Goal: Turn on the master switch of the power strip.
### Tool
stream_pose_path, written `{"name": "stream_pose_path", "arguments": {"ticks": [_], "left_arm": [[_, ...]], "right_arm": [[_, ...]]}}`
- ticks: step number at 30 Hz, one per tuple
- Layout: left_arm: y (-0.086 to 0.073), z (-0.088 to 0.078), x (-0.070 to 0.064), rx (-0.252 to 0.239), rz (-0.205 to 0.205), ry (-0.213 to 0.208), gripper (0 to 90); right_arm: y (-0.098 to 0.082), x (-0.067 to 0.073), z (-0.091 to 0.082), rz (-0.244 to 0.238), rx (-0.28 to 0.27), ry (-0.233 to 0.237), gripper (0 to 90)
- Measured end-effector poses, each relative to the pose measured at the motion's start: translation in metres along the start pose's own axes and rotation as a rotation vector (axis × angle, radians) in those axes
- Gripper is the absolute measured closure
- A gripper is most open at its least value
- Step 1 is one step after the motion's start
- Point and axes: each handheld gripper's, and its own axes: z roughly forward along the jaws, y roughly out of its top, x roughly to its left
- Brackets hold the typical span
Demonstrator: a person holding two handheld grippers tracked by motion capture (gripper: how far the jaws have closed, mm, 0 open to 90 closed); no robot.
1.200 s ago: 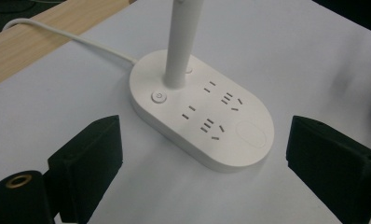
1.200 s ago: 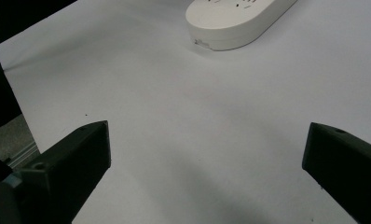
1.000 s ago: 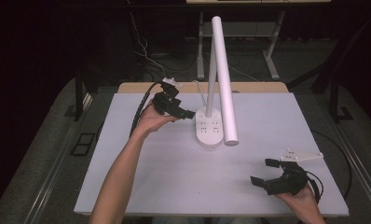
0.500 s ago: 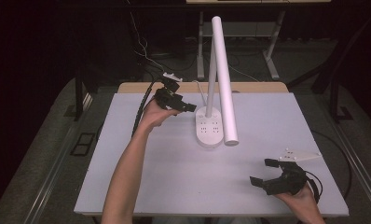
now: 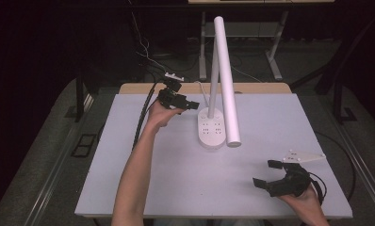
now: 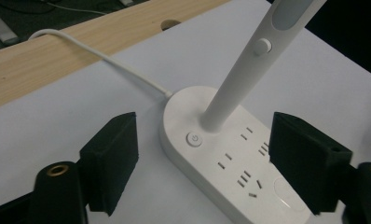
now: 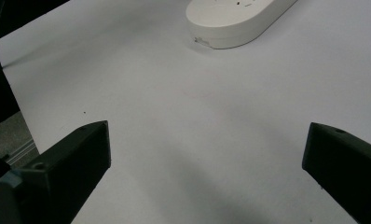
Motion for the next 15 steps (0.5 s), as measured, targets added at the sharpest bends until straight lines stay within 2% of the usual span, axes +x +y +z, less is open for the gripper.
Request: {"name": "stream_pose_path", "arguments": {"ticks": [3,14,15], "left_arm": [[0.0,0.004,-0.001,-0.014,-0.007,-0.01,29.9],[-0.002,0.022,-0.002,-0.018,-0.004,-0.01,42.8],[-0.003,0.024,-0.001,-0.009,0.003,-0.011,48.3]], "right_arm": [[0.0,0.0,0.0,0.001,0.001,0.0,0.4],[0.0,0.0,-0.001,0.006,0.005,0.002,0.4],[0.0,-0.001,-0.001,0.007,0.005,0.001,0.4]]}}
